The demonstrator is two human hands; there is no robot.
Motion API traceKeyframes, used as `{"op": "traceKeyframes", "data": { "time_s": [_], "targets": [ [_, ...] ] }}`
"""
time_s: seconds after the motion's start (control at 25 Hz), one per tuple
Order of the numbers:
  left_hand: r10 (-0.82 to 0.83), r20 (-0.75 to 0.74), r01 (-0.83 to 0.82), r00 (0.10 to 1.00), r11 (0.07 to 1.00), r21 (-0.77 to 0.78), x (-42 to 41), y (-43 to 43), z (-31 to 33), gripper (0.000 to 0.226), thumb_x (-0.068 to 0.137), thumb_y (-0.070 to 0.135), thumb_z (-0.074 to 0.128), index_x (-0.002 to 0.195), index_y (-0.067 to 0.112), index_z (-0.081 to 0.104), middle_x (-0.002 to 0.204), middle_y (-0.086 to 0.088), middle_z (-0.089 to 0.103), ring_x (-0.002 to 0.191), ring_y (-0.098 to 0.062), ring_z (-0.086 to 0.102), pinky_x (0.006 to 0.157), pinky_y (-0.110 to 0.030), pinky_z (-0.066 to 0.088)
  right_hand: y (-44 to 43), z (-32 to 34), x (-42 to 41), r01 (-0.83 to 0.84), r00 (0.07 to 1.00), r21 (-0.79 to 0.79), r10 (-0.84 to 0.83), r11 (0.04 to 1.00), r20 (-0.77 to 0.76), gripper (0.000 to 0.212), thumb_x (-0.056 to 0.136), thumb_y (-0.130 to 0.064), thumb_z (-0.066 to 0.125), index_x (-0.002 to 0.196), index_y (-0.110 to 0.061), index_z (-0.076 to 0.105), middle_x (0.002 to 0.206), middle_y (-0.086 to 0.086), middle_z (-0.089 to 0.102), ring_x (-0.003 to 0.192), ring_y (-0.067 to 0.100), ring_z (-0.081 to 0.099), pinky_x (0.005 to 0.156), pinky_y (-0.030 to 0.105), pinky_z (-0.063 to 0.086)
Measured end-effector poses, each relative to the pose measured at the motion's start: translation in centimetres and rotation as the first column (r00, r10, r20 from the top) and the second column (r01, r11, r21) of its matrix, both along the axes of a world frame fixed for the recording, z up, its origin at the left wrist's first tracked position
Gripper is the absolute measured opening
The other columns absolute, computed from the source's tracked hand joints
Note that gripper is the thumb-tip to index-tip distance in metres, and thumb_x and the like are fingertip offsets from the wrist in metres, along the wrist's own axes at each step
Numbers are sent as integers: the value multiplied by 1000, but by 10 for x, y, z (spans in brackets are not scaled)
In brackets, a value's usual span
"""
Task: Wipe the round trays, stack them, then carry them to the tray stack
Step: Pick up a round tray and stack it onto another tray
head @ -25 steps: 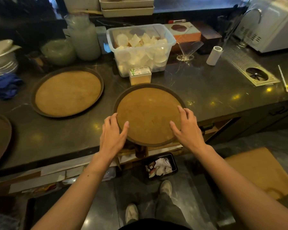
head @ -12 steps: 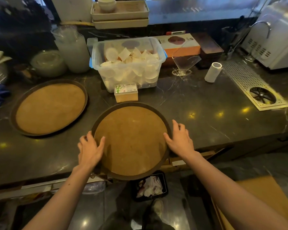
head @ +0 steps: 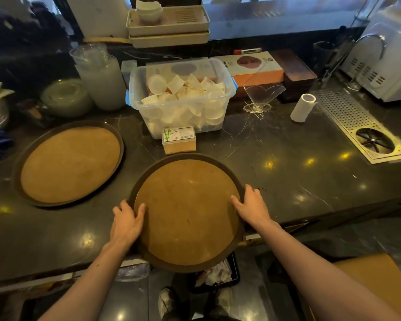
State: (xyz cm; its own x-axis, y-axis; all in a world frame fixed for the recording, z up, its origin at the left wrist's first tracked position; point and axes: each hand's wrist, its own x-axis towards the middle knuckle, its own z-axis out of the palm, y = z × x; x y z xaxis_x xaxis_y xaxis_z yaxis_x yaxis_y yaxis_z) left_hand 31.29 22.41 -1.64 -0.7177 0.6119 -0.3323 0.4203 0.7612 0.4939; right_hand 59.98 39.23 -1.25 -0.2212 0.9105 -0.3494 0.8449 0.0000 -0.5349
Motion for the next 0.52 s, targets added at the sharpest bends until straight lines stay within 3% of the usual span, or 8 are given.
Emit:
{"op": "traceKeyframes", "data": {
  "time_s": [0.08,0.24,0.52],
  "targets": [
    [13,9,-13,1000,999,42,-6,1,-1,63,92,51,46,132,4,32,133,-24,40,109,-41,51,84,-48,44,2,-2,-3,52,998,-28,-53,998,-43,61,93,-45,57,140,-11,38,138,14,46,123,31,50,99,47,47],
    [77,-14,-74,997,981,181,-13,-1,-3,49,94,38,50,126,2,38,127,-25,46,106,-37,52,87,-45,45,-1,-7,-3,120,983,-1,-119,993,-139,47,92,-40,60,126,-12,44,123,9,53,106,21,53,88,39,50],
    [113,-61,-87,992,943,322,-4,-4,8,33,97,25,47,119,2,44,116,-18,50,99,-26,50,80,-33,39,-10,-2,8,221,922,62,-188,973,-339,32,94,-30,60,120,-16,47,118,3,52,101,15,52,81,28,43]
  ]
}}
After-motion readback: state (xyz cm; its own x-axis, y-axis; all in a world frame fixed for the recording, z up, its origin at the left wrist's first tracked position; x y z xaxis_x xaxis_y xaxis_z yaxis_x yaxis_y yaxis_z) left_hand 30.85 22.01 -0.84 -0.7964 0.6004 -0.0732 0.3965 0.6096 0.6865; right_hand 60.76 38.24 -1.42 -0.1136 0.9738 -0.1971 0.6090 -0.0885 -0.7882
